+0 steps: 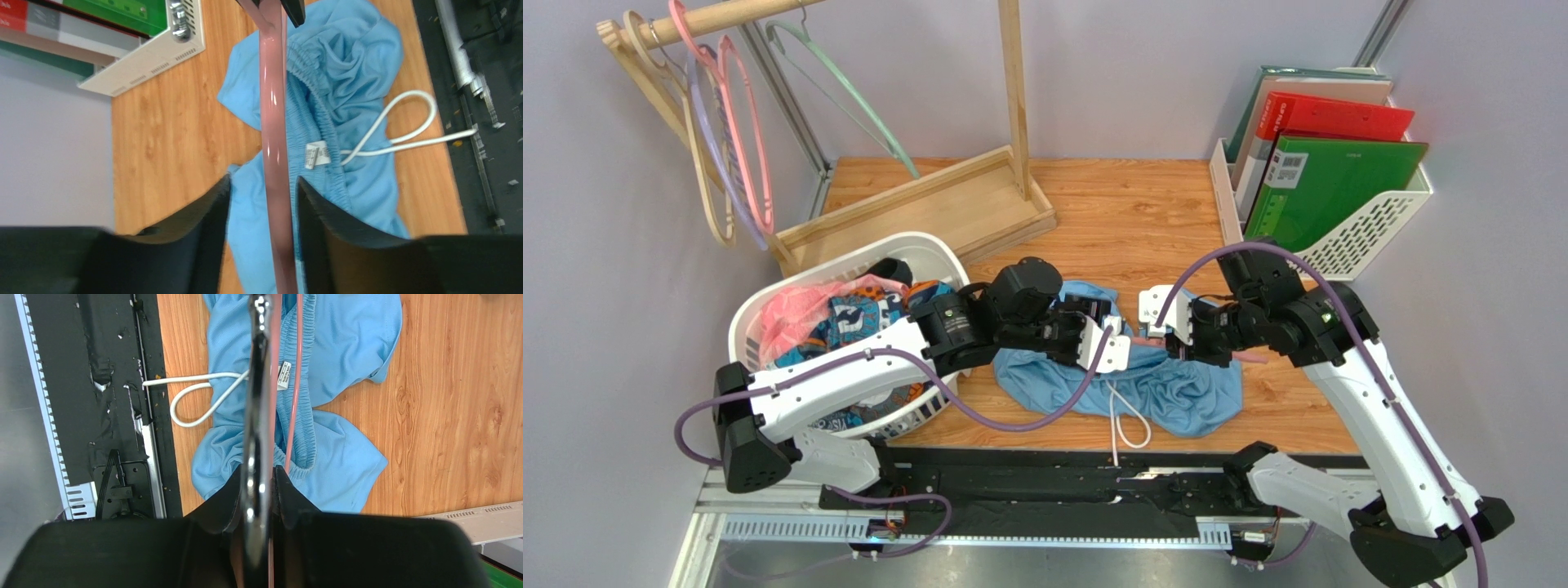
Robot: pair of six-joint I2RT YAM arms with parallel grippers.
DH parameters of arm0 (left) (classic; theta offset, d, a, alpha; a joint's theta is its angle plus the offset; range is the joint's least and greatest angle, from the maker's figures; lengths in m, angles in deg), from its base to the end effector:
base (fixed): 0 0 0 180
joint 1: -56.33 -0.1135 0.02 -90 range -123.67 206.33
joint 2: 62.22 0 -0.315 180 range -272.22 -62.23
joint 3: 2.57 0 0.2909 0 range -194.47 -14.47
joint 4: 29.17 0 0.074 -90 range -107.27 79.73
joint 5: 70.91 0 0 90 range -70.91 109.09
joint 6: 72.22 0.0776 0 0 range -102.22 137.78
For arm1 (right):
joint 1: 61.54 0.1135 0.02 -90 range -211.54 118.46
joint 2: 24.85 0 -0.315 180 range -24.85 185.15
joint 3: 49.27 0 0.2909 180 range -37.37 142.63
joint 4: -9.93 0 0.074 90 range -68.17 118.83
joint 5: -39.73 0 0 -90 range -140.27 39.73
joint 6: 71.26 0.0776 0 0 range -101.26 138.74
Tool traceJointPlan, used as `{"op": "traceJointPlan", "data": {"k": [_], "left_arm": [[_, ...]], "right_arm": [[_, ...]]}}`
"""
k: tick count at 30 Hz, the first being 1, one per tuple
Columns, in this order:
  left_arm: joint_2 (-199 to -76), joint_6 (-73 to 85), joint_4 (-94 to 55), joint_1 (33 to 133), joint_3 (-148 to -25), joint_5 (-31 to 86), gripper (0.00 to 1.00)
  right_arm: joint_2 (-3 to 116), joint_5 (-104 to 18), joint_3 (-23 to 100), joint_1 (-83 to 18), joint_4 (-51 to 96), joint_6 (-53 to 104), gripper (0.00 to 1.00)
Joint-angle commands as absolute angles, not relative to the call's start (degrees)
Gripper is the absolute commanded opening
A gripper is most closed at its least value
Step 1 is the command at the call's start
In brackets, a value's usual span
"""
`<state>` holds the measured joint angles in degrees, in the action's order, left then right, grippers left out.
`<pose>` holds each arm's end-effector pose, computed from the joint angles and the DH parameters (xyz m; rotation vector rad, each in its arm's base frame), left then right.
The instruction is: Place the shorts on the hanger
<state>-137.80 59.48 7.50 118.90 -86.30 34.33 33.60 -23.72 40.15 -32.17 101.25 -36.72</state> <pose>0.1479 -0.3292 0.3887 1.7442 1.1464 -0.4979 0.1360 0.1163 0.4070 -1.8063 1.7450 0.4264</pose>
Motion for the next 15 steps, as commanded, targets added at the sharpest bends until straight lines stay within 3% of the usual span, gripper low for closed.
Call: {"op": "traceJointPlan", "data": {"k": [1, 3, 6, 7, 8, 9, 12, 15], "left_arm": [[-139.22, 56.29, 10.58, 119.09, -89.79, 31.48, 0.30], [-139.13, 54.01, 12.34, 118.56, -89.70, 32.35, 0.00], [-137.30, 47.60, 11.91, 115.06, -88.74, 37.35, 0.00], [-136.41, 44.45, 11.04, 113.65, -88.04, 39.89, 0.00], [-135.36, 43.02, 7.81, 111.37, -85.60, 42.44, 0.00], [-133.00, 42.57, 6.30, 110.65, -84.27, 43.68, 0.00], [-129.21, 42.66, 1.90, 109.68, -80.04, 47.47, 0.00], [-128.67, 41.52, 0.74, 109.68, -78.98, 49.75, 0.00]], "right_arm": [[32.89, -22.41, 43.14, -31.57, 110.79, -32.42, 0.00], [31.84, -21.53, 42.35, -31.65, 109.64, -31.02, 0.01], [30.08, -19.60, 40.51, -31.65, 106.75, -28.64, 0.23], [29.47, -18.90, 39.98, -31.74, 105.26, -26.55, 0.45], [28.24, -17.50, 39.54, -31.65, 104.63, -25.65, 0.56], [27.36, -16.96, 38.84, -31.57, 103.06, -24.69, 0.74], [23.86, -15.73, 35.85, -31.74, 97.80, -21.44, 0.85], [22.35, -14.59, 34.35, -31.74, 92.00, -17.39, 0.85]]}}
